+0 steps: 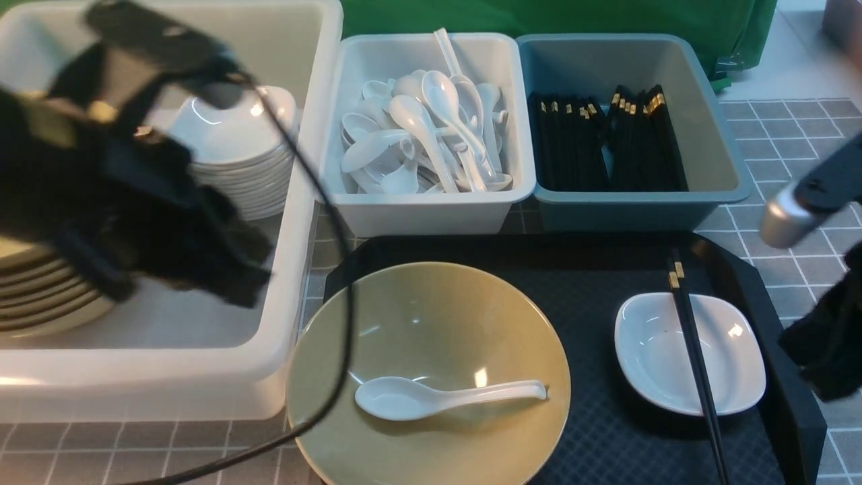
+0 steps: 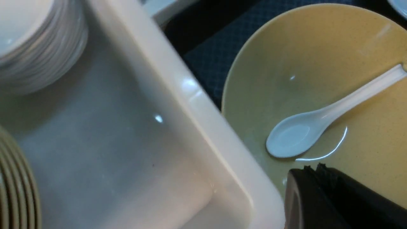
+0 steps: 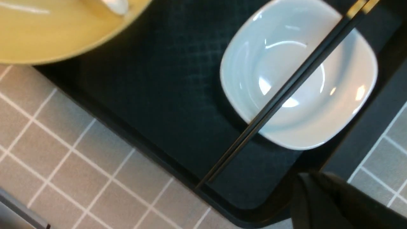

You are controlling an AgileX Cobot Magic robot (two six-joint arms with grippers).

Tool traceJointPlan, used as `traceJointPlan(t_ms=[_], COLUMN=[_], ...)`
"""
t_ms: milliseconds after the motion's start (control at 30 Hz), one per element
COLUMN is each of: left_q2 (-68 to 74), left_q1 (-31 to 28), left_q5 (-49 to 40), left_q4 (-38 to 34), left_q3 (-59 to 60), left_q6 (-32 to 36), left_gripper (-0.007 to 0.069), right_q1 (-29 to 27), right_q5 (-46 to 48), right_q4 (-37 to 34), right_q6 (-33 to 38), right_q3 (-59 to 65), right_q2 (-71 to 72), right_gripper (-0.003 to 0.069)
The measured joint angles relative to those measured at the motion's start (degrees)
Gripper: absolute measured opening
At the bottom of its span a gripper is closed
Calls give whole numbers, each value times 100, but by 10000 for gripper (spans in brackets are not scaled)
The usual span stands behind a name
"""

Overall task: On grey table put chopsticks spoon bowls plates into blue grey white boxes.
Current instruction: 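Move the grippers toward the tableware on the black tray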

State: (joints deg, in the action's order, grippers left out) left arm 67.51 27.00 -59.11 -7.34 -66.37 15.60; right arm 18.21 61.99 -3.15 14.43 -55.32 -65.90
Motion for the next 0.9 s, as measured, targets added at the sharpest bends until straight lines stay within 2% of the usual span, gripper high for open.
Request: traceJointPlan(t_ms=[167,267,300,400,467,533,600,733,900], left_q2=[853,1247,1268,1607,1690,1821,1909,2028,2105], left_q1=[962,1390,1413,1688,1707,1714,1714,1708,1708], left_q5=[305,709,709,960,991,1011,1023,1110,1215], left_q4=[327,338,338,338,338,353,387,463,489], left_q3=[-607,-725,-732,-752,-752,-752,-756,-756,-756], left_q6=[-49,-62,-56,59,101,200,229,270,276], left_gripper=[-8,-8,-8,-8,-8,-8,-8,-8,-8], right_q1=[0,0,0,0,0,0,0,0,0], right_q5=[-278,-361,-369,-610,-741,-967,-1102,-1318,-1459], right_q4=[17,22,22,113,194,315,378,387,403], right_q6=[-363,-519,-530,-813,-1008,-1314,-1443,-1678,-1772], right_q3=[-212,-218,-218,-222,-222,-236,-238,-246,-250], right_q2=[-901,-1529,-1563,-2081,-2218,-2388,-2469,-2636,-2943], right_gripper=[88,169,182,314,358,430,463,489,465])
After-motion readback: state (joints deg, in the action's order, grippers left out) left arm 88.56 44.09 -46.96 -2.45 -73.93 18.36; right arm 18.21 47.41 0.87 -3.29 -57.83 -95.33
